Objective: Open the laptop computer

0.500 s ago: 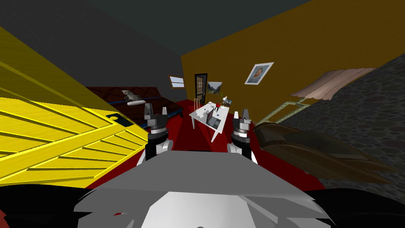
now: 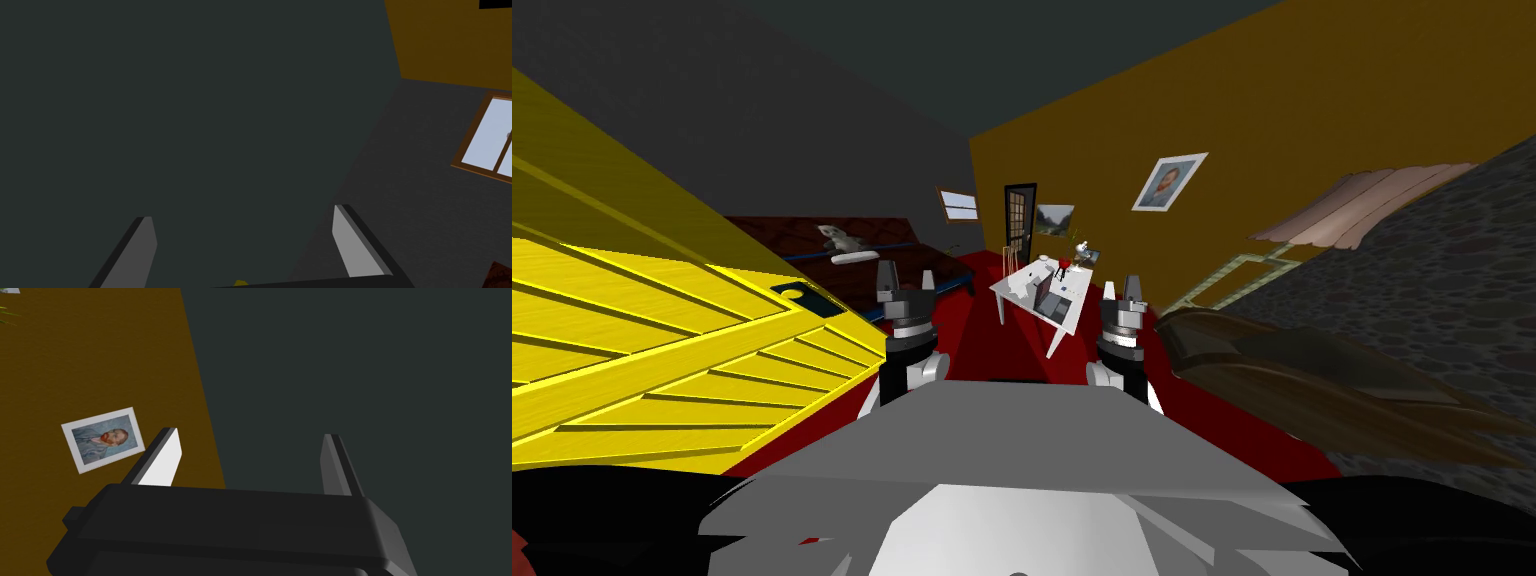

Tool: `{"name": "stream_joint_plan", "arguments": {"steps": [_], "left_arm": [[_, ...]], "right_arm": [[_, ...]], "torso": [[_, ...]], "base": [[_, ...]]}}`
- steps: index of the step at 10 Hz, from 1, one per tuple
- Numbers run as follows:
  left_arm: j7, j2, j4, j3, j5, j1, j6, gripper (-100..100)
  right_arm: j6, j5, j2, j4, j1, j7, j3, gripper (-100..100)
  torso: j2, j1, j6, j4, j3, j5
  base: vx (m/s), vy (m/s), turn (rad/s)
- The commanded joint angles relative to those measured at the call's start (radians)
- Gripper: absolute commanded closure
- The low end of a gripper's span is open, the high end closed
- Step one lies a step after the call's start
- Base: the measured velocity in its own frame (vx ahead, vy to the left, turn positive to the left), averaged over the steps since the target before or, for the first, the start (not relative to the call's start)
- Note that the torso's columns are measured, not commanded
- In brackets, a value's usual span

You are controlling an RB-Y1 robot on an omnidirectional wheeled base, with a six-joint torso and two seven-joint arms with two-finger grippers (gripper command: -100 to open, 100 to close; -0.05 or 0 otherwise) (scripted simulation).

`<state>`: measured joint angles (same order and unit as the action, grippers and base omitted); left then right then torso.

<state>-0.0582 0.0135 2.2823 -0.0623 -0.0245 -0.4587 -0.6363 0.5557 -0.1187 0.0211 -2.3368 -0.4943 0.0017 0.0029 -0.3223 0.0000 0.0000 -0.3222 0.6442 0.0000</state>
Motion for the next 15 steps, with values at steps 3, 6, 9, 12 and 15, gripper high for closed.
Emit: {"name": "stream_joint_plan", "arguments": {"steps": [3,6,9,12,15], "left_arm": [[0.000,0.000,0.000,0.000,0.000,0.000,0.000,0],[0.000,0.000,0.000,0.000,0.000,0.000,0.000,0],[0.000,0.000,0.000,0.000,0.000,0.000,0.000,0],[0.000,0.000,0.000,0.000,0.000,0.000,0.000,0],[0.000,0.000,0.000,0.000,0.000,0.000,0.000,0]], "right_arm": [[0.000,0.000,0.000,0.000,0.000,0.000,0.000,0],[-0.008,-0.014,-0.067,0.012,0.003,0.013,-0.006,-100],[-0.027,-0.047,-0.142,0.039,0.010,0.044,-0.022,-100],[-0.055,-0.095,-0.198,0.078,0.020,0.090,-0.045,-100],[-0.089,-0.156,-0.235,0.123,0.032,0.147,-0.073,-100]], "torso": [[-0.221,0.000,0.000,-0.221,0.443,0.000],[-0.402,0.001,0.000,-0.402,0.807,0.000],[-0.414,0.002,0.000,-0.415,0.832,0.000],[-0.415,0.001,0.000,-0.416,0.832,0.000],[-0.416,-0.001,0.000,-0.416,0.832,0.000]], "base": [[0.000,0.000,0.000],[0.020,0.018,-0.015],[0.057,0.067,-0.039],[0.093,0.113,-0.058],[0.112,0.134,-0.075]]}}
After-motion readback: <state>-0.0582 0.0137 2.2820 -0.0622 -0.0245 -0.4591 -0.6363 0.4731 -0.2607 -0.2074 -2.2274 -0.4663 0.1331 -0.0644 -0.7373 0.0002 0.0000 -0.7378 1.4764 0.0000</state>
